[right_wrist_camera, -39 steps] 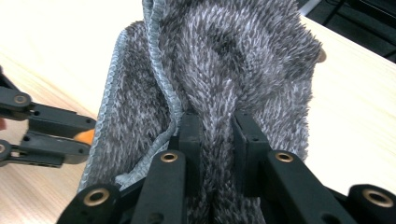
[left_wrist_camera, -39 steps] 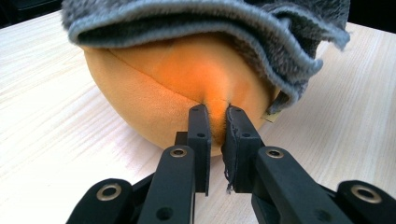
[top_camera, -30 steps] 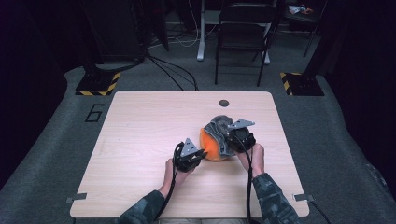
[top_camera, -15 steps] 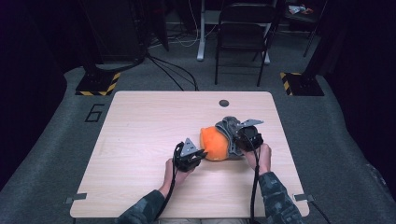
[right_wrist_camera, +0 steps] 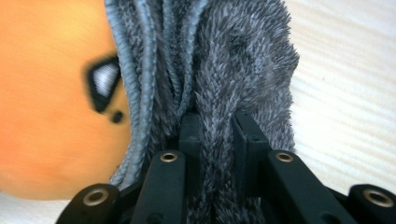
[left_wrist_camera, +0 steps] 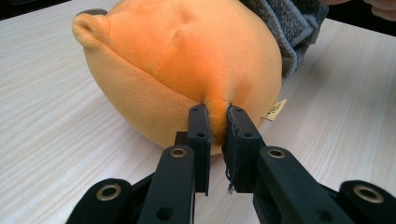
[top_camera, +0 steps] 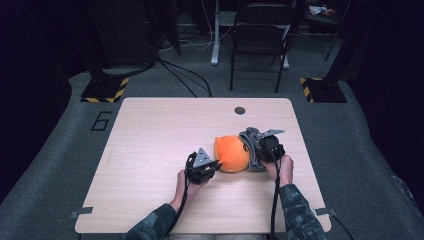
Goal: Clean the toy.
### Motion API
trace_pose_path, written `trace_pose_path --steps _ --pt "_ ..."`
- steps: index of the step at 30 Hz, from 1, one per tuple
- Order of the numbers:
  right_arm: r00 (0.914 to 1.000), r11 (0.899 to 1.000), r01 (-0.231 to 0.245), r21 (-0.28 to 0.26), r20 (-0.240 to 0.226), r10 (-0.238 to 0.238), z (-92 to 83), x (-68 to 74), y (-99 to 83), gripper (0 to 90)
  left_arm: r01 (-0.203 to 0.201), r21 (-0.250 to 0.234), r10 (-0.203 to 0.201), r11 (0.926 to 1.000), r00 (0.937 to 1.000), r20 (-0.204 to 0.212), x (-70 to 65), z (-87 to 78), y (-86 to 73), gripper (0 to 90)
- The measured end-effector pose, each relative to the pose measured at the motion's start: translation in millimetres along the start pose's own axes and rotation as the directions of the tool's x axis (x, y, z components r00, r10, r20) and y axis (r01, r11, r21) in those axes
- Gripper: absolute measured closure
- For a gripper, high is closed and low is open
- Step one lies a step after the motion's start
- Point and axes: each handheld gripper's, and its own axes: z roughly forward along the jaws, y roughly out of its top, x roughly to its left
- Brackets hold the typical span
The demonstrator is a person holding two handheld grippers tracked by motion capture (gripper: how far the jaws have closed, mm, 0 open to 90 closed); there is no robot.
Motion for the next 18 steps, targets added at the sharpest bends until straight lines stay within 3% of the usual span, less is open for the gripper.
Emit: trace_pose_path --steps 9,13,18 --pt "0.9998 0.993 -0.015 0.121 0.015 0.013 30.4 -9.8 -19.2 76.0 0.008 0.002 -0.008 1.0 1.0 0.003 2.6 -0.3 -0.8 81.4" --pt "0.9998 0.993 -0.002 0.12 0.022 -0.001 30.4 -8.8 -17.6 76.6 0.014 0.003 -0.014 0.9999 0.9999 0.003 3.9 -0.6 -1.1 81.3" --pt "0.9993 0.996 -0.029 0.079 0.026 0.027 15.4 -17.7 -13.3 77.3 0.016 0.0 -0.016 0.9999 0.9999 0.003 3.7 -0.5 -1.1 81.2"
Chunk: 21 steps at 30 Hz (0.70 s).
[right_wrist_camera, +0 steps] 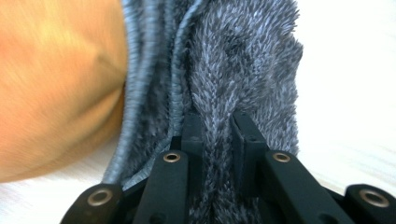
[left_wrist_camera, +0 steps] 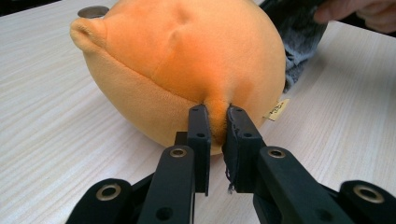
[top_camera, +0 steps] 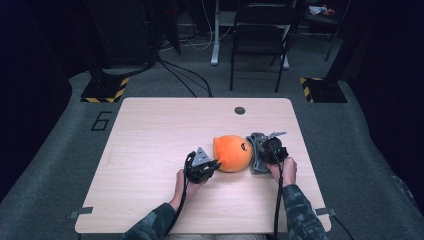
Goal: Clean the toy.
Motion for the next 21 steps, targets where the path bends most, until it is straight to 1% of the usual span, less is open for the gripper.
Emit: trace_pose_path --steps 1,2,4,5,7,8,9,10,11,12,13,15,16,17,18,20,21 --pt "0.9999 1.0 -0.011 -0.014 -0.005 0.011 -4.0 -1.2 1.8 77.4 0.002 -0.003 -0.002 1.0 1.0 -0.002 0.1 0.1 -0.3 81.2" --pt "0.9999 0.999 -0.01 -0.031 0.003 0.01 -6.9 -2.0 3.1 77.4 0.003 0.003 -0.003 1.0 1.0 0.001 0.8 -0.6 -0.4 81.2" --pt "0.9998 0.999 -0.018 -0.045 -0.011 0.017 -14.9 -1.3 7.0 77.4 0.003 0.001 -0.003 1.0 1.0 -0.003 1.2 -0.7 -0.2 81.1" --pt "0.9997 0.998 -0.022 -0.062 -0.013 0.021 -19.0 -0.7 8.8 77.4 0.002 0.003 -0.002 1.0 1.0 -0.002 1.4 -0.8 0.2 81.1" --pt "0.9997 0.996 -0.012 -0.089 -0.02 0.01 -27.8 1.5 12.7 77.4 0.0 0.001 0.0 1.0 1.0 -0.003 1.6 -0.4 0.9 81.1" --pt "0.9997 0.994 -0.016 -0.104 -0.02 0.014 -34.4 4.2 14.8 77.4 0.002 0.001 -0.002 1.0 1.0 -0.001 1.6 -0.5 0.9 81.1" --pt "0.9996 0.992 -0.004 -0.123 -0.029 0.001 -38.6 4.6 17.2 77.4 0.004 -0.001 -0.004 1.0 1.0 0.0 1.7 -0.4 0.8 81.1" --pt "0.9996 0.99 -0.008 -0.138 -0.028 0.004 -42.6 5.6 19.2 77.4 0.006 -0.002 -0.006 1.0 1.0 -0.001 1.8 -0.4 0.6 81.1" --pt "0.9991 0.986 -0.01 -0.166 -0.043 0.003 -49.7 6.8 22.4 77.4 0.012 -0.002 -0.012 0.9999 0.9999 0.001 1.8 -0.6 0.5 81.1" --pt "0.9986 0.983 -0.016 -0.182 -0.053 0.006 -56.2 9.7 25.1 77.4 0.012 -0.001 -0.012 0.9999 0.9999 0.002 1.9 -0.7 0.5 81.1" --pt "0.9981 0.98 -0.011 -0.198 -0.061 -0.001 -60.3 11.5 27.2 77.4 0.01 -0.003 -0.01 0.9999 0.9999 -0.002 1.7 -0.6 0.5 81.1" --pt "0.9952 0.97 0.01 -0.245 -0.092 -0.034 -72.9 20.5 32.7 77.4 0.004 -0.009 -0.004 1.0 1.0 -0.007 1.6 -0.6 1.3 81.1" --pt "0.9926 0.965 0.018 -0.261 -0.111 -0.049 -77.0 26.3 34.9 77.3 0.009 -0.005 -0.009 1.0 1.0 -0.002 1.1 -0.9 1.7 81.1" --pt "0.9886 0.963 0.014 -0.269 -0.141 -0.054 -80.5 33.3 36.7 77.2 0.009 -0.011 -0.009 0.9999 0.9999 -0.007 0.8 -0.4 1.9 81.1" --pt "0.9854 0.96 0.021 -0.278 -0.157 -0.067 -82.6 40.6 38.3 77.2 0.01 -0.012 -0.011 0.9999 0.9999 -0.005 0.5 -0.3 2.1 81.1" --pt "0.9796 0.958 0.038 -0.285 -0.179 -0.092 -83.8 53.7 40.8 77.1 0.01 -0.011 -0.01 0.9999 0.9999 -0.002 0.4 -0.5 2.1 81.1" --pt "0.9796 0.958 0.038 -0.285 -0.179 -0.092 -83.8 53.7 40.8 77.1 0.01 -0.011 -0.01 0.9999 0.9999 -0.002 0.4 -0.5 2.1 81.1"
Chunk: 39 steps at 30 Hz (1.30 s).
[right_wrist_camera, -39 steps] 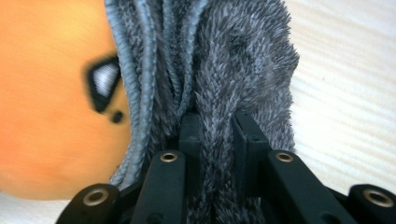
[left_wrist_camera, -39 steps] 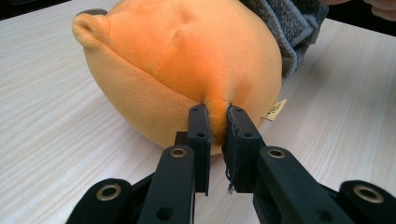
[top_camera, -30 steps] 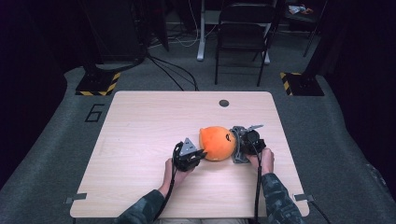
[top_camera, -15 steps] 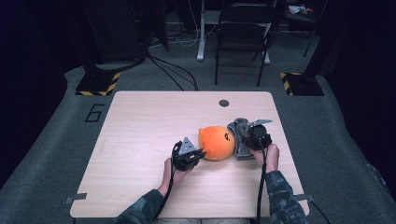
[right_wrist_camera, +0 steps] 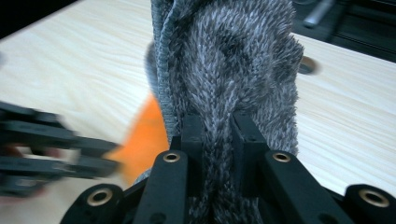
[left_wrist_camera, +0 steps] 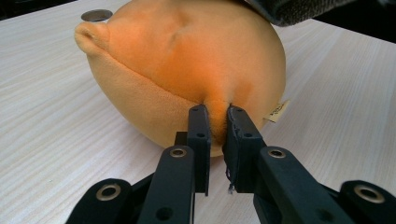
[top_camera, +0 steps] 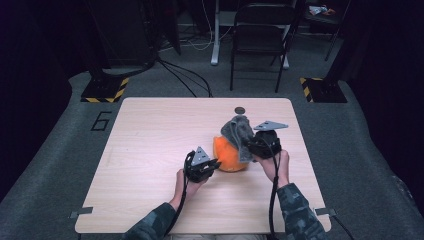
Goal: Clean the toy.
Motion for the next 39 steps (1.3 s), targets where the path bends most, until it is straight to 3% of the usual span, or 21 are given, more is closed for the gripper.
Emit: trace_pose_path --steps 1,4,6,9,13,14,20,25,30,32,34,36,39 --pt "0.999 1.0 0.03 0.0 -0.033 -0.03 7.2 14.8 1.9 77.0 0.005 -0.002 -0.005 1.0 1.0 -0.001 -0.4 -0.2 -0.2 81.1" --pt "0.9977 0.999 0.048 0.007 -0.049 -0.048 15.2 24.9 2.0 77.0 0.007 -0.004 -0.007 1.0 1.0 -0.002 -0.9 -0.1 0.0 81.1" --pt "0.9937 0.994 0.098 0.048 -0.059 -0.095 32.2 39.2 -1.3 76.9 -0.004 -0.001 0.004 1.0 1.0 -0.001 -1.0 -0.3 0.9 81.1" --pt "0.9941 0.991 0.106 0.076 -0.03 -0.104 43.2 44.7 -7.4 76.9 0.002 0.001 -0.002 1.0 1.0 0.003 -0.1 0.4 -0.2 81.2" --pt "0.9918 0.989 0.127 0.076 0.003 -0.128 42.8 41.3 -8.1 77.0 -0.008 0.002 0.008 1.0 1.0 0.004 -0.3 -0.5 0.1 81.2" --pt "0.9893 0.987 0.142 0.077 0.023 -0.144 41.9 39.1 -8.2 77.0 -0.01 0.0 0.01 1.0 0.9999 0.002 -0.6 -0.2 0.1 81.2" --pt "0.9908 0.991 0.111 0.081 0.068 -0.117 36.9 23.6 -10.5 77.1 -0.007 0.003 0.007 1.0 0.9999 0.007 -0.8 0.0 -0.6 81.2" --pt "0.9908 0.993 0.073 0.093 0.107 -0.083 34.2 10.0 -14.6 77.1 -0.016 0.004 0.016 0.9999 0.9999 0.005 -0.4 0.3 0.3 81.3" --pt "0.9849 0.993 0.032 0.116 0.165 -0.051 34.2 -9.6 -22.3 77.2 -0.002 0.003 0.002 1.0 0.9999 0.01 0.6 0.6 -0.6 81.3" --pt "0.9835 0.991 0.002 0.133 0.179 -0.026 36.8 -21.7 -29.0 77.2 -0.005 0.002 0.005 1.0 1.0 0.007 0.8 0.6 -0.5 81.3" --pt "0.9829 0.99 -0.016 0.143 0.184 -0.011 37.6 -25.0 -31.7 77.2 -0.009 0.004 0.009 0.9999 0.9999 0.009 0.8 0.5 -0.1 81.3" --pt "0.9792 0.983 -0.059 0.172 0.201 0.023 43.8 -38.1 -42.7 77.2 -0.011 0.004 0.011 0.9999 0.9999 0.007 0.3 1.0 0.4 81.3" --pt "0.9779 0.97 -0.078 0.23 0.207 0.029 53.9 -52.3 -57.2 77.1 -0.006 0.002 0.006 1.0 1.0 0.002 1.9 1.1 -0.5 81.3"
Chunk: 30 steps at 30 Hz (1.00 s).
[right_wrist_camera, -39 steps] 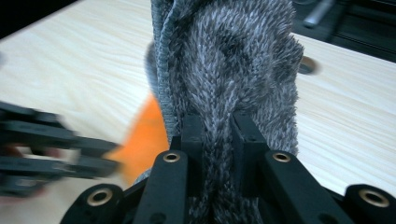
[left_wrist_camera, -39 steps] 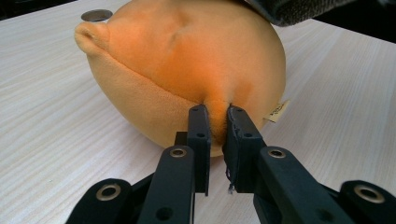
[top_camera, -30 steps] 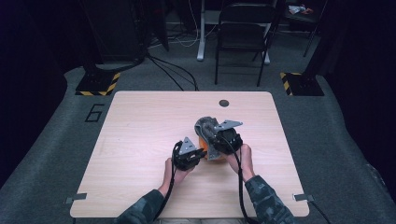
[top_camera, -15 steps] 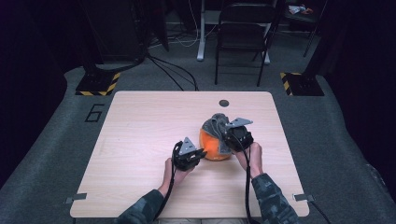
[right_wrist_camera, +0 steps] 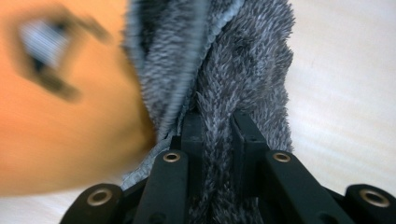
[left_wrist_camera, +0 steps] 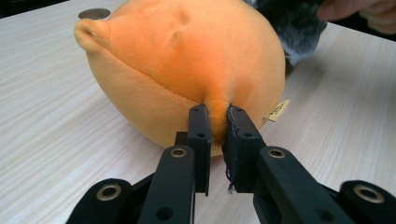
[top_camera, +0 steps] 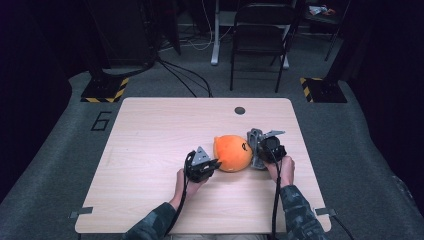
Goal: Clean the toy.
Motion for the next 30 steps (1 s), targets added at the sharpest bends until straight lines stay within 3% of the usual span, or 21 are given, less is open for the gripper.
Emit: trace_pose_path --steps 3,7,11,15,16,17,18,21,23,25,27,28,30 --pt "0.9985 0.998 -0.037 0.047 -0.038 0.039 14.1 -8.5 -8.2 77.1 0.011 0.004 -0.011 0.9999 0.9999 -0.002 2.3 -1.1 -0.9 81.2" --pt "0.9993 0.998 -0.022 0.052 -0.028 0.024 13.0 -7.2 -7.0 77.1 0.013 0.003 -0.013 0.9999 0.9999 -0.003 2.3 -0.7 -0.8 81.2" --pt "0.9994 1.0 -0.029 -0.002 -0.016 0.029 -1.1 -9.8 0.0 77.2 0.016 -0.002 -0.016 0.9999 0.9998 -0.01 3.6 -1.0 -1.6 81.1" --pt "0.9977 0.996 -0.056 -0.066 -0.041 0.054 -19.3 -9.8 9.0 77.2 0.018 0.0 -0.018 0.9998 0.9998 -0.008 3.6 -1.6 -1.5 80.9" --pt "0.9981 0.995 -0.049 -0.086 -0.04 0.046 -24.8 -8.3 11.6 77.1 0.018 -0.005 -0.018 0.9998 0.9998 -0.01 3.2 -1.1 -1.4 80.9" --pt "0.9972 0.988 -0.037 -0.15 -0.07 0.027 -40.7 -1.7 19.4 77.2 0.016 -0.004 -0.016 0.9999 0.9998 -0.008 3.2 -1.1 -1.3 80.8" --pt "0.9967 0.984 -0.026 -0.178 -0.08 0.011 -46.5 2.4 22.5 77.2 0.016 -0.009 -0.017 0.9998 0.9998 -0.01 3.2 -0.8 -1.5 80.8" --pt "0.9891 0.979 -0.013 -0.203 -0.146 -0.017 -52.5 15.5 28.2 77.1 0.016 0.0 -0.016 0.9999 0.9999 -0.001 4.6 -1.8 -1.9 80.4" --pt "0.9859 0.984 0.027 -0.176 -0.158 -0.055 -44.7 27.5 28.5 77.1 0.012 -0.001 -0.012 0.9999 0.9999 -0.004 4.5 -2.0 -2.1 79.5" --pt "0.988 0.988 0.04 -0.152 -0.141 -0.062 -35.8 35.9 26.1 77.1 0.01 -0.008 -0.01 0.9999 0.9999 -0.005 3.1 -1.6 -1.7 75.9" --pt "0.9901 0.988 0.044 -0.146 -0.126 -0.062 -29.4 37.8 23.3 77.1 0.001 -0.015 -0.001 0.9999 1.0 -0.001 2.2 -1.1 -1.6 65.6" --pt "0.9901 0.988 0.04 -0.149 -0.127 -0.059 -29.1 36.3 23.0 77.1 -0.036 0.009 0.036 0.9993 0.9992 -0.018 0.5 0.1 -2.1 60.5" --pt "0.9905 0.988 0.031 -0.148 -0.128 -0.05 -28.9 34.3 22.7 77.1 -0.048 0.027 0.049 0.9985 0.9986 -0.021 -1.2 2.6 -3.9 53.3"
